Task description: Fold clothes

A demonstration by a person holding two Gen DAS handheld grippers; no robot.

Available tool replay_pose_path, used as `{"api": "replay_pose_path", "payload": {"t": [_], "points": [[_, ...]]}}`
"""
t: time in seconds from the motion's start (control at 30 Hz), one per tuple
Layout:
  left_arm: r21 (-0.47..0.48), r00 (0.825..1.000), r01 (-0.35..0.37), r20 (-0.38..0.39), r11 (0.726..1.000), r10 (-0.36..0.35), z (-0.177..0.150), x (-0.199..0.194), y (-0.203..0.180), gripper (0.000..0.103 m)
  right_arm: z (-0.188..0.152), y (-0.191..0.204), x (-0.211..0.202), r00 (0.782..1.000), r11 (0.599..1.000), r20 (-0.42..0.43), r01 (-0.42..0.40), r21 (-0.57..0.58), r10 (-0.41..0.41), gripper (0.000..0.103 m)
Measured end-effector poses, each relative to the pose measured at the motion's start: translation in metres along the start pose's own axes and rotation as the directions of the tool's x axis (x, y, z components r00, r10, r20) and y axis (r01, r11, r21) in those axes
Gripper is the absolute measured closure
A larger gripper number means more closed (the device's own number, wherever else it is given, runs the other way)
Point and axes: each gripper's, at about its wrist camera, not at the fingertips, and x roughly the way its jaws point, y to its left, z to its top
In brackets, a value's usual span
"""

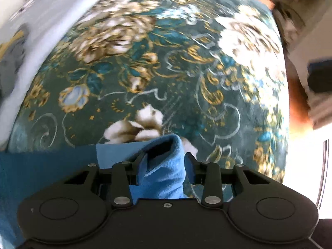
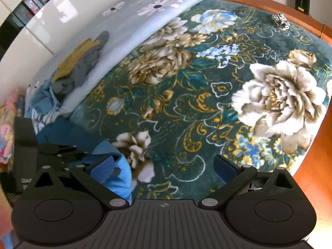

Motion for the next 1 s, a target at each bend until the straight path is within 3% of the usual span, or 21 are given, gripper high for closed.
{"api": "replay_pose_path", "payload": {"t": [0.1,0.17,0.27,0.37,0.47,0.63,0.7,0.77,0.8,0.9,1.0], "points": [[0.097,0.999,0.043,-0.037,0.994,-0.040,0.009,0.011,0.000,0.066,-0.003,-0.001,0.001,1.000,1.000,-0.003,0.002,-0.012,-0.002,0.000],[0.161,0.988,0.129,-0.106,0.979,-0.112,0.017,0.019,0.001,0.066,-0.006,-0.004,0.001,1.000,1.000,-0.008,0.008,-0.008,-0.008,0.000],[0.276,0.959,0.243,-0.213,0.930,-0.187,0.025,0.025,-0.005,0.067,-0.011,-0.012,0.000,1.000,1.000,-0.011,0.018,0.014,-0.018,0.000],[0.362,0.933,0.305,-0.299,0.881,-0.200,0.030,0.035,-0.011,0.067,-0.016,-0.022,-0.002,0.999,0.999,-0.009,0.031,0.040,-0.031,0.000],[0.344,0.936,0.280,-0.305,0.896,-0.176,0.036,0.053,-0.007,0.070,-0.019,-0.031,-0.006,0.999,0.997,-0.003,0.040,0.064,-0.040,0.000],[0.260,0.945,0.249,-0.277,0.933,-0.175,0.042,0.073,-0.007,0.070,-0.024,-0.045,-0.011,0.998,0.994,0.005,0.055,0.098,-0.055,0.000],[0.209,0.952,0.237,-0.245,0.949,-0.184,0.040,0.071,-0.003,0.084,-0.024,-0.051,-0.013,0.998,0.992,0.005,0.061,0.111,-0.062,0.000],[0.106,0.959,0.231,-0.194,0.967,-0.207,0.038,0.064,0.010,0.095,-0.022,-0.054,-0.015,0.998,0.991,0.010,0.058,0.118,-0.060,0.000],[0.026,0.961,0.236,-0.152,0.971,-0.229,0.036,0.056,0.022,0.096,-0.021,-0.056,-0.016,0.998,0.991,0.013,0.056,0.122,-0.058,0.000],[-0.204,0.966,0.255,0.010,0.945,-0.259,0.028,0.024,0.059,0.097,-0.015,-0.056,-0.019,0.998,0.993,0.027,0.046,0.108,-0.049,0.000],[-0.366,0.959,0.269,0.187,0.891,-0.213,0.018,-0.022,0.087,0.097,-0.006,-0.052,-0.022,0.999,0.996,0.035,0.029,0.083,-0.031,0.000]]}}
